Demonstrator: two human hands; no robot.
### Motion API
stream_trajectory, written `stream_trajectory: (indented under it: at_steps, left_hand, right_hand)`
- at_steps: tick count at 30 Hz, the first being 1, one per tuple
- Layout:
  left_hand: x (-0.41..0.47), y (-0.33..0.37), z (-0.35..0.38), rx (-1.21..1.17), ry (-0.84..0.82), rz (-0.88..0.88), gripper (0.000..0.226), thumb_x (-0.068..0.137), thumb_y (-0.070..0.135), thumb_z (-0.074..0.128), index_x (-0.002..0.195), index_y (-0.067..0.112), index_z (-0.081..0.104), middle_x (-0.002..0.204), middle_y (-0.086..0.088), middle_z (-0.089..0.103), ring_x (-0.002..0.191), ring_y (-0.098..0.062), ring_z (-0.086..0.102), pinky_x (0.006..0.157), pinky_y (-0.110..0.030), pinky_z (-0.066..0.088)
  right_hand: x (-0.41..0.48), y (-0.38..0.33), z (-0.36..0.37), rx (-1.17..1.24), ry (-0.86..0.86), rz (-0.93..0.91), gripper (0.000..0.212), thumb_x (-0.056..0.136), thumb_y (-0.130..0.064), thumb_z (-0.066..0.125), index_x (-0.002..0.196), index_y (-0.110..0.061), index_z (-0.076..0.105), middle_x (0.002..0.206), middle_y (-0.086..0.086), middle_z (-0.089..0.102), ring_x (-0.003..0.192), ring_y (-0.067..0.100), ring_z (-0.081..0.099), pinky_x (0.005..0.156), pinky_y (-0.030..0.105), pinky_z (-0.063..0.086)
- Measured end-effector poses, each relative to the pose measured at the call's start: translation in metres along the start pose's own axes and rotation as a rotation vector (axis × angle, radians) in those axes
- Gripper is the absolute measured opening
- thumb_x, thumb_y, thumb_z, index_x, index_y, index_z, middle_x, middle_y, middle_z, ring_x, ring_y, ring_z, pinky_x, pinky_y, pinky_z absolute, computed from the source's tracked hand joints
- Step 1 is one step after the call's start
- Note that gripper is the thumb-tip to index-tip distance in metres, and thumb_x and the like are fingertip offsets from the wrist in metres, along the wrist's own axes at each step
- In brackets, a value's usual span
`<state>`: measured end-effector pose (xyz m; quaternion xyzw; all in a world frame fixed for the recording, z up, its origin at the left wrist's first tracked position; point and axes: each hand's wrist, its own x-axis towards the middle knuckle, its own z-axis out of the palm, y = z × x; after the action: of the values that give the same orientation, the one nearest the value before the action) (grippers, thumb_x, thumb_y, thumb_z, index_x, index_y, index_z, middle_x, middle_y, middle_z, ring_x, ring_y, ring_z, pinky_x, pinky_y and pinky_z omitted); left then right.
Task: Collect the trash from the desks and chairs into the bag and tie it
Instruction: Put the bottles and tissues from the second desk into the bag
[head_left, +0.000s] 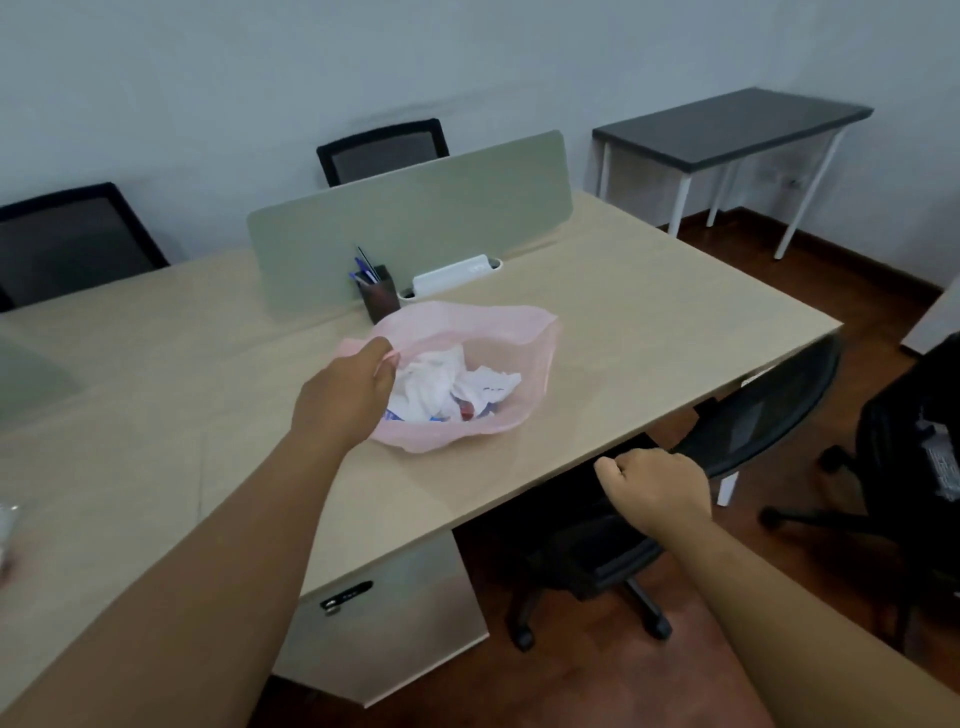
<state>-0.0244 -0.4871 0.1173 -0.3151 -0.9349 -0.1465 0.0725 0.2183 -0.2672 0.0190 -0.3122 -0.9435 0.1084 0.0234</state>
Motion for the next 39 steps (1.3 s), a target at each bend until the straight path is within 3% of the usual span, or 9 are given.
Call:
stream_trajectory:
  at_steps: [11, 15, 18, 22, 24, 27, 30, 33, 39]
  left_hand:
    - [0.034, -0.07, -0.004, 0.019, 0.103, 0.083, 0.023, 0.102, 0.037, 0.036, 0.104, 0.018, 0.049, 0.074, -0.012, 0.059, 0.066, -0.035, 0.051, 0.06, -0.037, 0.043]
    - [0.047, -0.088, 0.0, 0.019, 0.12, 0.098, 0.022, 0.101, 0.035, 0.037, 0.104, 0.017, 0.048, 0.075, -0.014, 0.062, 0.067, -0.038, 0.056, 0.061, -0.038, 0.044]
    - [0.063, -0.098, -0.002, 0.025, 0.146, 0.1, 0.021, 0.101, 0.034, 0.037, 0.104, 0.016, 0.048, 0.076, -0.016, 0.063, 0.065, -0.036, 0.052, 0.06, -0.038, 0.044]
    - [0.082, -0.119, -0.014, 0.051, 0.174, 0.094, 0.021, 0.102, 0.035, 0.036, 0.104, 0.017, 0.048, 0.076, -0.016, 0.063, 0.069, -0.039, 0.059, 0.06, -0.039, 0.044]
    - [0.09, -0.139, -0.022, 0.074, 0.188, 0.062, 0.022, 0.102, 0.036, 0.034, 0.103, 0.017, 0.046, 0.075, -0.016, 0.062, 0.068, -0.039, 0.06, 0.061, -0.04, 0.047]
    - [0.1, -0.177, -0.036, 0.12, 0.203, -0.021, 0.025, 0.103, 0.038, 0.028, 0.099, 0.019, 0.043, 0.069, -0.012, 0.059, 0.063, -0.036, 0.058, 0.059, -0.039, 0.047]
    - [0.098, -0.218, -0.052, 0.182, 0.218, -0.16, 0.028, 0.104, 0.037, 0.023, 0.098, 0.016, 0.042, 0.068, -0.007, 0.054, 0.059, -0.033, 0.054, 0.057, -0.037, 0.042]
    - [0.083, -0.265, -0.068, 0.194, 0.25, -0.319, 0.027, 0.105, 0.037, 0.023, 0.098, 0.017, 0.039, 0.073, -0.01, 0.058, 0.063, -0.032, 0.054, 0.059, -0.038, 0.041]
    - [0.026, -0.367, -0.085, 0.026, 0.274, -0.643, 0.042, 0.096, 0.049, 0.047, 0.127, 0.022, 0.044, 0.114, -0.011, 0.061, 0.105, -0.033, 0.058, 0.085, -0.044, 0.048]
  right_hand:
    - [0.039, -0.057, 0.012, 0.028, 0.046, 0.158, 0.039, 0.086, -0.034, 0.036, 0.053, -0.014, 0.033, 0.051, 0.004, 0.036, 0.047, 0.022, 0.028, 0.048, 0.03, 0.015]
    - [0.049, -0.061, 0.002, 0.057, -0.078, 0.228, 0.037, 0.088, -0.041, 0.037, 0.06, -0.016, 0.041, 0.062, 0.002, 0.05, 0.054, 0.023, 0.044, 0.052, 0.03, 0.031]
    - [0.081, -0.076, -0.008, 0.118, 0.041, 0.149, 0.032, 0.086, -0.05, 0.055, 0.101, -0.021, 0.056, 0.1, 0.002, 0.059, 0.087, 0.023, 0.058, 0.066, 0.034, 0.044]
    - [0.142, -0.122, -0.009, -0.008, 0.318, -0.018, 0.094, 0.066, -0.051, 0.078, 0.145, -0.026, 0.033, 0.14, 0.012, 0.041, 0.123, 0.035, 0.042, 0.095, 0.045, 0.042]
    - [0.17, -0.149, -0.006, -0.046, 0.312, -0.055, 0.077, 0.072, -0.043, 0.075, 0.14, -0.024, 0.043, 0.137, 0.012, 0.048, 0.125, 0.04, 0.044, 0.099, 0.048, 0.037]
    - [0.202, -0.192, -0.001, 0.104, 0.207, -0.146, 0.015, 0.088, -0.017, 0.05, 0.101, -0.014, 0.057, 0.099, 0.01, 0.064, 0.095, 0.036, 0.06, 0.076, 0.038, 0.04]
    - [0.219, -0.248, 0.003, 0.321, 0.064, -0.241, 0.018, 0.092, -0.012, 0.04, 0.106, -0.01, 0.051, 0.095, 0.014, 0.063, 0.083, 0.036, 0.058, 0.066, 0.037, 0.043]
    - [0.226, -0.313, 0.016, 0.485, -0.013, -0.362, 0.02, 0.097, -0.014, 0.042, 0.113, -0.009, 0.051, 0.102, 0.015, 0.065, 0.093, 0.037, 0.06, 0.076, 0.041, 0.049]
    - [0.209, -0.445, 0.05, 0.696, -0.226, -0.479, 0.018, 0.096, -0.01, 0.039, 0.106, -0.008, 0.055, 0.099, 0.011, 0.065, 0.091, 0.032, 0.06, 0.077, 0.037, 0.047]
